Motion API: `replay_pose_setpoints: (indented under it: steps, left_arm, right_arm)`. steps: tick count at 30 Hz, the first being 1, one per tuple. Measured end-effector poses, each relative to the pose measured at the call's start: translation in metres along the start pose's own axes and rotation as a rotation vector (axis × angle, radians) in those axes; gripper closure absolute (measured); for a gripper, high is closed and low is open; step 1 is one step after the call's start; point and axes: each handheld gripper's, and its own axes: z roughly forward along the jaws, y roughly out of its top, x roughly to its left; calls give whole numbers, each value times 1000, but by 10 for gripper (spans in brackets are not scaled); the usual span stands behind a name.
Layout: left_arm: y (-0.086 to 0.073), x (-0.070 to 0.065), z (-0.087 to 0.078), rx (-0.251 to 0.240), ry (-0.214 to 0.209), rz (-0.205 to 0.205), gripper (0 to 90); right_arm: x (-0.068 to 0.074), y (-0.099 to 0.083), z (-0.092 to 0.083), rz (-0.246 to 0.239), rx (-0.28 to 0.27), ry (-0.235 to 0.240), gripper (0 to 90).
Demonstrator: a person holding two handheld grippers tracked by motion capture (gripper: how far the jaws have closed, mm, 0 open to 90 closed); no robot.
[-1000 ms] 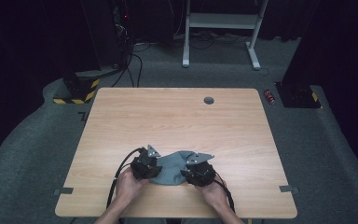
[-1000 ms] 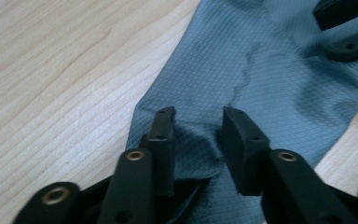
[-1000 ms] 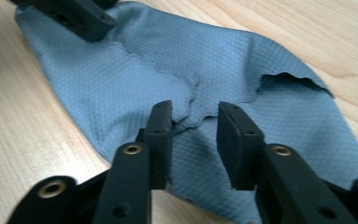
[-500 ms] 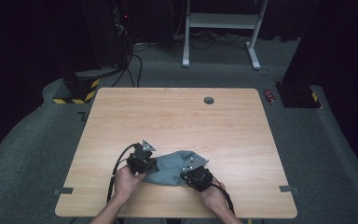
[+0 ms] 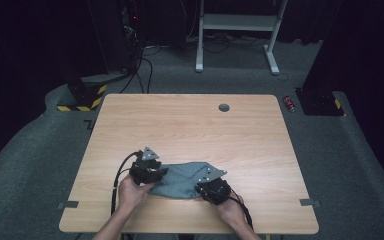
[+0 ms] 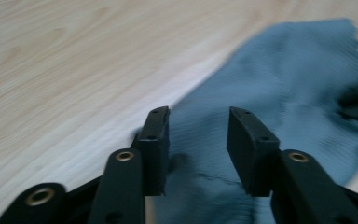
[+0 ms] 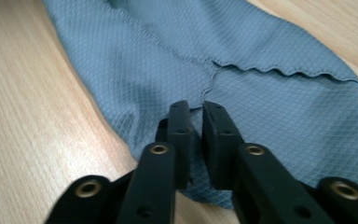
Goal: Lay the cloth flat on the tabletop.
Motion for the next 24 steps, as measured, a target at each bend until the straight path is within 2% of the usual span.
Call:
replay_pose_setpoints:
  steps: [2,3,6,10,14,17,19,20,22,24]
  left_arm:
    - [3,-11,6,35,-10,52,558]
    - [3,-13,10,45,-11,60,552]
    - [4,-16,24,95,-10,54,552]
    - [2,-12,40,132,8,30,552]
    - [1,-11,44,129,22,23,543]
    - [1,-11,44,129,28,23,549]
    - [1,-9,44,128,33,13,599]
    - [2,-7,44,129,31,11,668]
    - [4,-3,43,149,21,4,788]
    - [8,-1,43,182,10,20,871]
  right_arm:
    - [-1,1,-1,12,-8,1,757]
    - [-1,2,-1,19,-13,1,741]
    - [0,4,-1,24,-20,2,718]
    - [4,7,1,21,-23,2,692]
    - [4,8,4,22,-10,-5,670]
    - [4,7,8,12,4,-5,694]
    - [6,6,9,-13,6,-1,748]
    - [7,6,9,-21,4,5,788]
    - [8,7,9,-45,9,10,847]
    - [10,7,9,-75,16,-4,874]
